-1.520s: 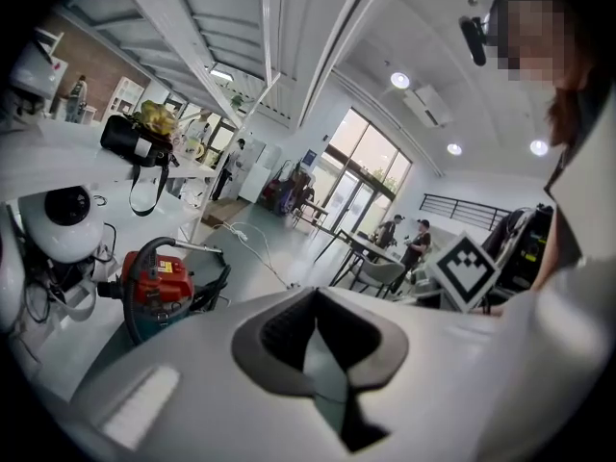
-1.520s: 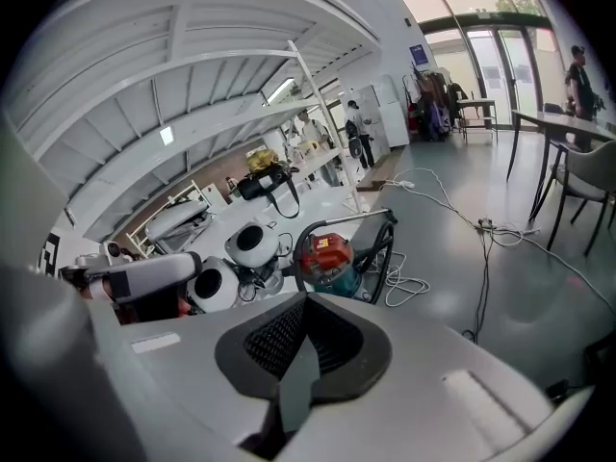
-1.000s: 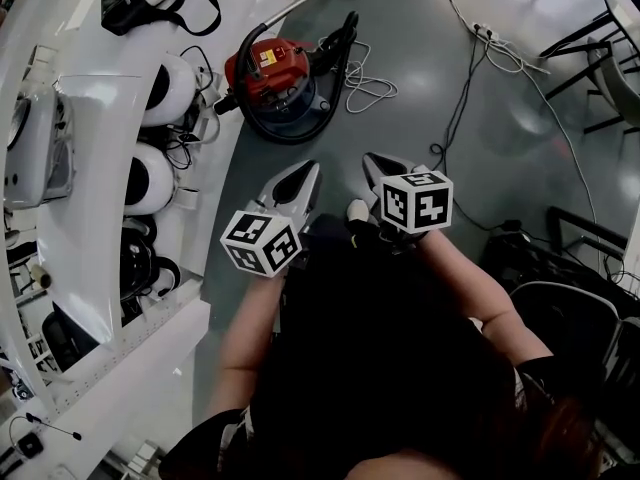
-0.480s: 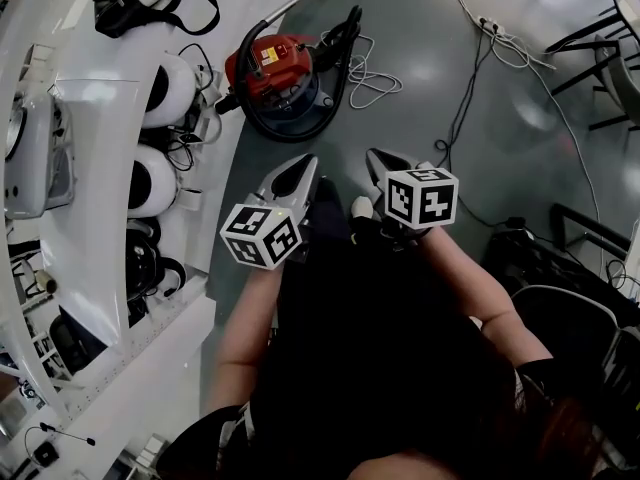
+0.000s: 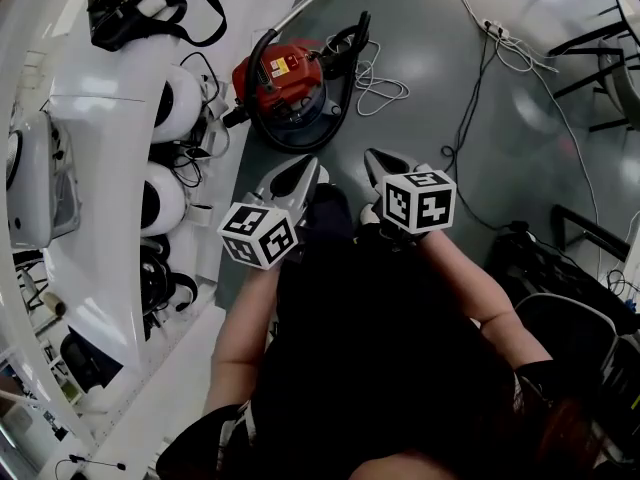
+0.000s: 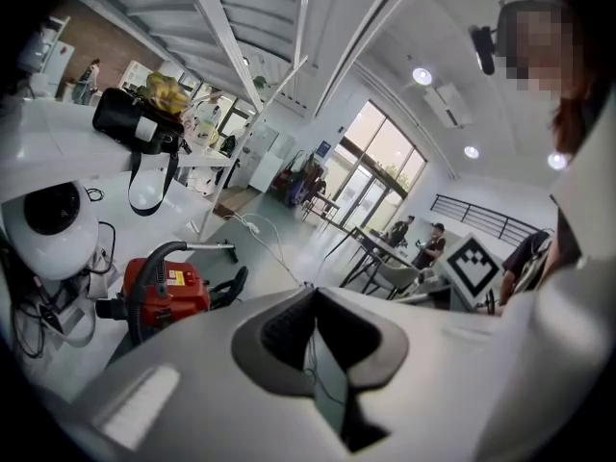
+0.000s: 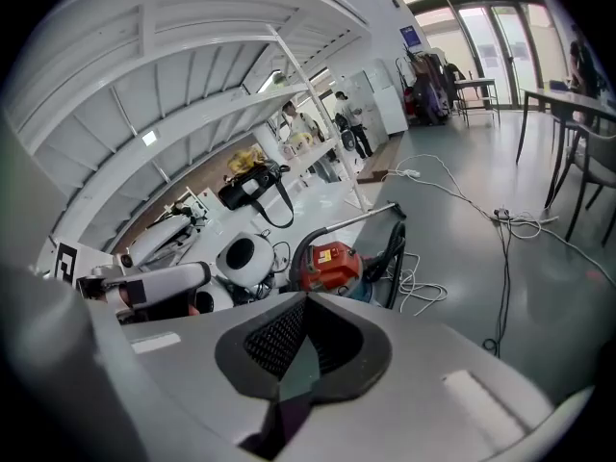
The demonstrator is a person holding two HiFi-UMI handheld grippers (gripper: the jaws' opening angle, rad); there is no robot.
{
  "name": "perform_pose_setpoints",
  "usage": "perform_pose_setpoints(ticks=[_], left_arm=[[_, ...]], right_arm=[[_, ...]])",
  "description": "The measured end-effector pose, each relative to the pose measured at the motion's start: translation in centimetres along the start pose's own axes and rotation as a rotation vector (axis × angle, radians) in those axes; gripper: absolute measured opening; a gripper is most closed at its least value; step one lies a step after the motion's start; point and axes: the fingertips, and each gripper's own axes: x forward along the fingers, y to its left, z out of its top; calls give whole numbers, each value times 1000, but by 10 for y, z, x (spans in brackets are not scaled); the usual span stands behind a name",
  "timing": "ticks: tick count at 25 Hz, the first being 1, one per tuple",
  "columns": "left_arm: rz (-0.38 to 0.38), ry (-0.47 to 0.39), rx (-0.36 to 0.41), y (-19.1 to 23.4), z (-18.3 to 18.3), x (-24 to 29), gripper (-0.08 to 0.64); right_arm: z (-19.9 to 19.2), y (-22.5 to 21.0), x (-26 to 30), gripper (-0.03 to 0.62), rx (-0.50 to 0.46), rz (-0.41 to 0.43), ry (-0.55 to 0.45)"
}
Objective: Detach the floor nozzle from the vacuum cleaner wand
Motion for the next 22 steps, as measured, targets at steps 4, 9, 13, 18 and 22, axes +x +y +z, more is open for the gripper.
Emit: perform_pose_setpoints(ticks=[4, 9, 13, 18, 22], left_arm=[[-4, 25, 13, 30, 14, 6, 11], [-16, 65, 27, 65, 26, 10, 11], [-23, 93, 31, 91, 32, 11, 11], [-14, 130, 50, 127, 31, 15, 11], [-15, 149, 37, 147, 27, 20, 11]], right_arm=[[18, 8, 26, -2, 2, -13, 6], [32, 21, 58, -2, 11, -25, 27], [43, 31, 80, -2, 23, -31, 31], [59, 40, 109, -2, -61, -59, 1], [63, 45, 123, -2, -108, -67, 9]])
